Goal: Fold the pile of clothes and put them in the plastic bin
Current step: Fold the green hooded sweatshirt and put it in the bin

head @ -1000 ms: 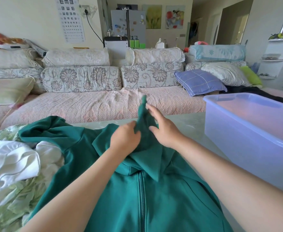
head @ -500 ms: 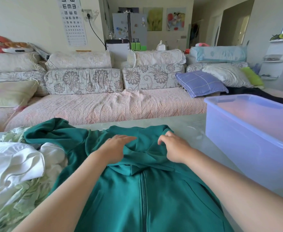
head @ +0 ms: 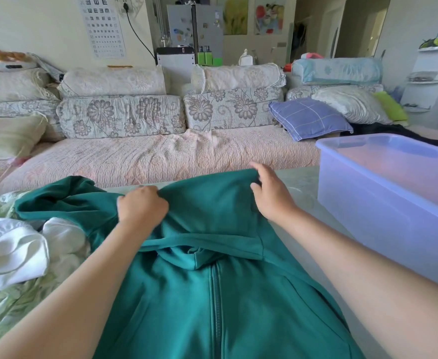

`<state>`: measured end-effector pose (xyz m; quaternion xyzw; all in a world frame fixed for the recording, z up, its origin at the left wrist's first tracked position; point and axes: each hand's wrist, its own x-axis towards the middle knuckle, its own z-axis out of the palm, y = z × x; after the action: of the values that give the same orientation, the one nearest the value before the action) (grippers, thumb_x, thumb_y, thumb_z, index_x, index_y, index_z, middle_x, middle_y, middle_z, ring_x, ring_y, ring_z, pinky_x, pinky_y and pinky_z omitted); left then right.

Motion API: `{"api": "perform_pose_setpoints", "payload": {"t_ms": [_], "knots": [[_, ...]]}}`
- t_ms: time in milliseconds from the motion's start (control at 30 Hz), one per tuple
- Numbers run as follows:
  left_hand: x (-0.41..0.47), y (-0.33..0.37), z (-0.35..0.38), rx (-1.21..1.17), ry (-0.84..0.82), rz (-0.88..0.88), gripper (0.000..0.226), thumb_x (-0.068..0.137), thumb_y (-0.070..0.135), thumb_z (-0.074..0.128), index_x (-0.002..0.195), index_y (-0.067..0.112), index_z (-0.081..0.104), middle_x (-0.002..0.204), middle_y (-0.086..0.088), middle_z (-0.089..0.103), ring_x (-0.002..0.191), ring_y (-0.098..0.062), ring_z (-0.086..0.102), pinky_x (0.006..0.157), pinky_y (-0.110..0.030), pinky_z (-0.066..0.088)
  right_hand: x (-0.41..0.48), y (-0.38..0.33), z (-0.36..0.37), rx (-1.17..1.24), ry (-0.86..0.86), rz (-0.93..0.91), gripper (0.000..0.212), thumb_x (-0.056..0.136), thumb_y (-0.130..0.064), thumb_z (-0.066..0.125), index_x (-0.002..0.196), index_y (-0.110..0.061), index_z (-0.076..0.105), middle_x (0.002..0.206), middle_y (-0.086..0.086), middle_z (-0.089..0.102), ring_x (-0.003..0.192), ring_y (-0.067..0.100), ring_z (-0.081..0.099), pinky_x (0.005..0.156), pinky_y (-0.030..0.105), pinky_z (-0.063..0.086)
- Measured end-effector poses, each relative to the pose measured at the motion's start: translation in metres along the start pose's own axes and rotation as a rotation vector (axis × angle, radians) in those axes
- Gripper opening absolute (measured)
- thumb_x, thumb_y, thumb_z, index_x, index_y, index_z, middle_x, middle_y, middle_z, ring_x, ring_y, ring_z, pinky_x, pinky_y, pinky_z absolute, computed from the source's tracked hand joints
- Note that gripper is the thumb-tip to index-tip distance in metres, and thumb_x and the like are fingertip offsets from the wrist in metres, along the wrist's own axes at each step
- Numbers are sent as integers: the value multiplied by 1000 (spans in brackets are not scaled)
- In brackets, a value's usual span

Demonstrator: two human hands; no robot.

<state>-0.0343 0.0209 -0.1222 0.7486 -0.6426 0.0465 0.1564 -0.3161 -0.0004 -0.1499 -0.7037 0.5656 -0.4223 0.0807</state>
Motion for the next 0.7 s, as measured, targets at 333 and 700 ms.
{"api": "perform_pose_setpoints", "payload": {"t_ms": [333,700], "knots": [[-8,75,20,-101,-157,370,64,84,8,45,142,36,43,145,3,44,134,-20,36,111,-44,25,-15,35,0,-149,-415,221,51,98,-8,45,149,-17,41,154,5,41,140,22,40,114,27,30],[56,181,67,-118,-232,533,47,101,16,35,148,23,38,151,-2,38,137,-25,33,113,-42,30,5,68,5,-31,-391,446,34,93,-29,50,122,-13,56,116,4,65,110,26,59,89,35,47]]}}
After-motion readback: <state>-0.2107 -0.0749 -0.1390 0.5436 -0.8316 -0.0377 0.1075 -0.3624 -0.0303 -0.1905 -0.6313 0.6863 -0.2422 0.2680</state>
